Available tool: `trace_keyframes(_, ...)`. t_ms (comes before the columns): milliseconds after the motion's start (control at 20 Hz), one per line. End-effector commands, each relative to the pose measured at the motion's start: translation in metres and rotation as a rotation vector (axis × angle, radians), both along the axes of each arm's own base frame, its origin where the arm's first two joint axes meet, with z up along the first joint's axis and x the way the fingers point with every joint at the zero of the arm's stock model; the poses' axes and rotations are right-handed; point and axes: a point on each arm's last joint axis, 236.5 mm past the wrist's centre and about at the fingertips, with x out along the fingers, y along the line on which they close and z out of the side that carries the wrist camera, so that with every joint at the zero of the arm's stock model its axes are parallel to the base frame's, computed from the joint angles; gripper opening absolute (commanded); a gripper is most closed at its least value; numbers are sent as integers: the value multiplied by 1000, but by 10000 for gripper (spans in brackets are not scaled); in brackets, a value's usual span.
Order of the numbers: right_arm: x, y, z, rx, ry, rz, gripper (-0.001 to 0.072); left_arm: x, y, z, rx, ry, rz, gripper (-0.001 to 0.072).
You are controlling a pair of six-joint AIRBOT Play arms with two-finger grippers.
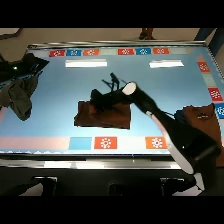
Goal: Fold the shirts.
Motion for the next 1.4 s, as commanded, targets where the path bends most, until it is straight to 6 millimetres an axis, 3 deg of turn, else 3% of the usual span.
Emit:
trace_keyframes(0, 8, 39, -48, 23, 41, -98, 203, -34, 18, -5, 150, 42, -22, 27)
trace_keyframes(50, 10, 42, -49, 33, 46, -115, 554, -37, 15, -7, 151, 46, -30, 27)
trace_keyframes(100, 9, 42, -46, 40, 40, -107, 693, -40, 14, -10, 155, 49, -34, 27)
trace_keyframes(200, 6, 26, -31, 32, 16, -40, 679, -43, 15, -18, 155, 67, -32, 27)
trace_keyframes(300, 0, -16, -18, -56, -8, 55, 674, -43, 17, -24, 161, 77, -30, 27)
trace_keyframes(350, -2, -49, -18, -153, -18, 85, 674, -42, 19, -26, 174, 78, -26, 27)
trace_keyframes(400, -1, -96, -23, -300, -27, 100, 673, -41, 20, -25, 183, 69, -23, 27)
trace_keyframes(550, 2, -254, -50, -750, 79, 30, 666, -40, 21, -24, 188, 61, -20, 27)
trace_keyframes(600, 0, -278, -59, -781, 137, 5, 629, -40, 21, -24, 188, 61, -22, 27)
trace_keyframes(650, -3, -284, -69, -739, 194, -11, 612, -40, 20, -24, 187, 61, -22, 28)
trace_keyframes(800, -7, -252, -100, -579, 261, 33, 612, -40, 20, -25, 187, 62, -24, 28)
trace_keyframes(950, -5, -241, -138, -532, 342, 31, 613, -42, 20, -26, 195, 66, -33, 28)
trace_keyframes(1150, -4, -201, -140, -335, 370, 62, 602, -42, 20, -26, 196, 66, -32, 27)
trace_keyframes(1250, -2, -191, -139, -293, 378, 52, 530, -42, 20, -26, 196, 65, -32, 28)
trace_keyframes(1300, -4, -185, -140, -291, 375, 63, 423, -42, 20, -26, 196, 65, -32, 28)
trace_keyframes(1350, -6, -180, -138, -290, 362, 81, 199, -42, 20, -26, 195, 65, -32, 28)
